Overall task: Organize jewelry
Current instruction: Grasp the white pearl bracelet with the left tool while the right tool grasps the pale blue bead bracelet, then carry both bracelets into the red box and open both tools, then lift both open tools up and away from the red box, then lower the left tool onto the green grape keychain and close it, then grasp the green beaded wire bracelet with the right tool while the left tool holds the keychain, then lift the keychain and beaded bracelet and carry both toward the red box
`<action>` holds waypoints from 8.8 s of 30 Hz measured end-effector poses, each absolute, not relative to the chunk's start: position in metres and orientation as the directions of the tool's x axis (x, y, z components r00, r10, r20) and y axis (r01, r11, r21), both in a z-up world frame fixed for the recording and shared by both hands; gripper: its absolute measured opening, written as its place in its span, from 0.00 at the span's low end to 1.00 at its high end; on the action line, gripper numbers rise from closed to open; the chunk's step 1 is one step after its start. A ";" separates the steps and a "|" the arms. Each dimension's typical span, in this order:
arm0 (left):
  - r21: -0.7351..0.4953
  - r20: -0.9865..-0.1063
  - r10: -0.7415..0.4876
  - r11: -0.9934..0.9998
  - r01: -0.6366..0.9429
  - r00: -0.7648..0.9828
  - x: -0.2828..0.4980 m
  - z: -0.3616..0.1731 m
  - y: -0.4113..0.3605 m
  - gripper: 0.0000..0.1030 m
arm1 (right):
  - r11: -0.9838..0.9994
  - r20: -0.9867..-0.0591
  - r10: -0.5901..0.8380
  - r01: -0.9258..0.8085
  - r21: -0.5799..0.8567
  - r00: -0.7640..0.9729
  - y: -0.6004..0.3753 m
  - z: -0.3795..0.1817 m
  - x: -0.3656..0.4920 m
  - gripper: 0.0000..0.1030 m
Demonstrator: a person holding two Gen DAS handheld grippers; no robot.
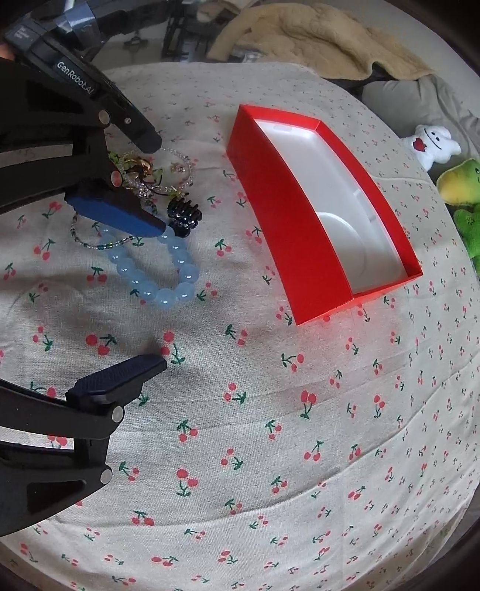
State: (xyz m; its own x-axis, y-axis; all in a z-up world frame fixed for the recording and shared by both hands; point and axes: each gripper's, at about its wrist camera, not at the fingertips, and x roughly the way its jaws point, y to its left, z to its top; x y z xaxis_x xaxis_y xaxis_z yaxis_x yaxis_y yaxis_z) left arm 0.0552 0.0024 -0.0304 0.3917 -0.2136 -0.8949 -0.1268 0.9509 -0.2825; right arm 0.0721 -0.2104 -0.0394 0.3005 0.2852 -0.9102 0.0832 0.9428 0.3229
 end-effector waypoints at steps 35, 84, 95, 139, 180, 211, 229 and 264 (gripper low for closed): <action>-0.253 -0.822 -0.185 0.966 -0.054 0.538 0.034 0.043 -0.009 0.07 | 0.961 -0.824 0.253 -0.029 0.277 0.506 -0.199 0.045 0.053 0.11; -0.307 -0.794 -0.286 0.950 0.052 0.536 0.142 0.033 -0.036 0.14 | 0.985 -0.790 0.145 -0.014 0.171 0.596 -0.190 0.050 0.156 0.15; -0.183 -0.818 -0.180 0.982 0.050 0.547 0.099 0.056 -0.038 0.74 | 0.975 -0.790 0.179 0.003 0.223 0.586 -0.212 0.073 0.118 0.73; -0.078 -0.809 -0.204 0.967 0.244 0.552 -0.020 -0.024 -0.018 0.67 | 0.994 -0.926 0.059 -0.109 0.019 0.373 -0.239 -0.021 0.005 0.77; -0.185 -0.808 -0.237 0.971 0.150 0.539 -0.022 -0.012 0.001 0.09 | 0.986 -0.923 0.163 -0.089 0.140 0.350 -0.189 -0.037 0.031 0.66; -0.245 -0.781 -0.256 0.965 0.099 0.569 -0.019 0.014 0.017 0.10 | 0.971 -0.854 0.234 -0.156 0.181 0.465 -0.190 0.013 0.017 0.04; -0.242 -0.823 -0.236 0.969 0.058 0.517 -0.018 0.000 0.021 0.10 | 0.961 -0.896 0.216 -0.245 0.126 0.388 -0.155 -0.026 0.018 0.80; -0.310 -0.726 -0.299 0.946 0.094 0.619 -0.001 0.065 0.010 0.10 | 0.962 -0.859 0.251 -0.214 0.170 0.446 -0.176 0.039 0.031 0.49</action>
State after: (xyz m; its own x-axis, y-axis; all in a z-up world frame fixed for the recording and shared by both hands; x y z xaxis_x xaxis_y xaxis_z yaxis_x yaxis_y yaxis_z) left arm -0.0010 0.0104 0.0646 0.6193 -0.2994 -0.7258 0.0943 0.9461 -0.3098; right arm 0.0309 -0.1757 0.0388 0.4461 0.2515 -0.8589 -0.2142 0.9618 0.1703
